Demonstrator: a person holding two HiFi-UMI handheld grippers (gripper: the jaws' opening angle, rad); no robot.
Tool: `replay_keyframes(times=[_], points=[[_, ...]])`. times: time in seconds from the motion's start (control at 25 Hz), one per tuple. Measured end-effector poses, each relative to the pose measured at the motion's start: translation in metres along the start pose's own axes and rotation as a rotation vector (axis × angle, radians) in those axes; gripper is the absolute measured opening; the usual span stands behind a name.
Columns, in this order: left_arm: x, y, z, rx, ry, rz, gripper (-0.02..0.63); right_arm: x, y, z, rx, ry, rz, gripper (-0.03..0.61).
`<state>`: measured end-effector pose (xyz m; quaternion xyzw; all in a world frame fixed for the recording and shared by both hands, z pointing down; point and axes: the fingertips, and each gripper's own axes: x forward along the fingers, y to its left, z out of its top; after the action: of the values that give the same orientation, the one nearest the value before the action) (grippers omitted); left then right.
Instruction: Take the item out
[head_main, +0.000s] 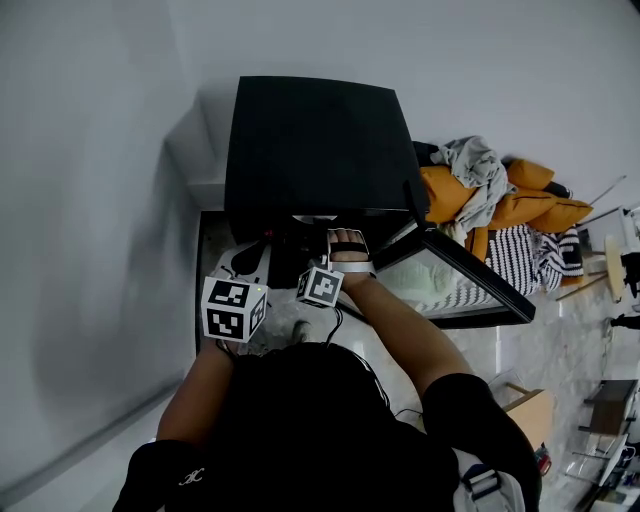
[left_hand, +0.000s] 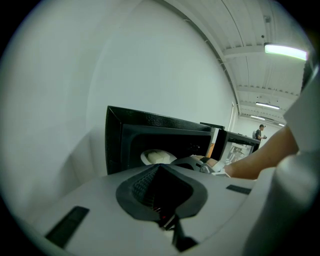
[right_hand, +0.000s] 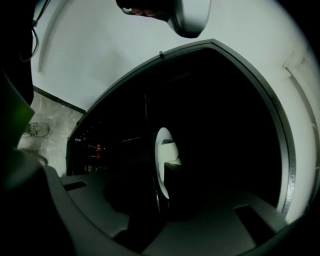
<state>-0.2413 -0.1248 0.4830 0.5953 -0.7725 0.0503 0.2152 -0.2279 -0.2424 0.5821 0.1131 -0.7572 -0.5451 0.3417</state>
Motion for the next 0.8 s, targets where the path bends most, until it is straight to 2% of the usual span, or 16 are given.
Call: replay_keyframes(times=[0.2,0.48,0.6,0.64,0.8], points=[[-0.002,0.007,-0.004,-0.007,0.009,-0.005,0.008,0.006,0.009,-0.004,-0.041,0.009,-0.026,0.072],[0.001,0.011,-0.007,-0.007,0.017,-0.026,0.008,0.000,0.001,0.002,-0.061,0.027,-0.029,0.066],[0.004,0.011,-0.007,-0.006,0.018,-0.038,0.008,-0.002,-0.002,0.004,-0.076,0.030,-0.053,0.046],[0.004,0.011,-0.007,-0.005,0.018,-0.042,0.008,-0.002,-0.004,0.004,-0.077,0.033,-0.063,0.018],[0.006,0.011,-0.008,-0.002,0.021,-0.057,0.008,-0.004,-0.010,0.008,-0.072,0.037,-0.075,0.017]])
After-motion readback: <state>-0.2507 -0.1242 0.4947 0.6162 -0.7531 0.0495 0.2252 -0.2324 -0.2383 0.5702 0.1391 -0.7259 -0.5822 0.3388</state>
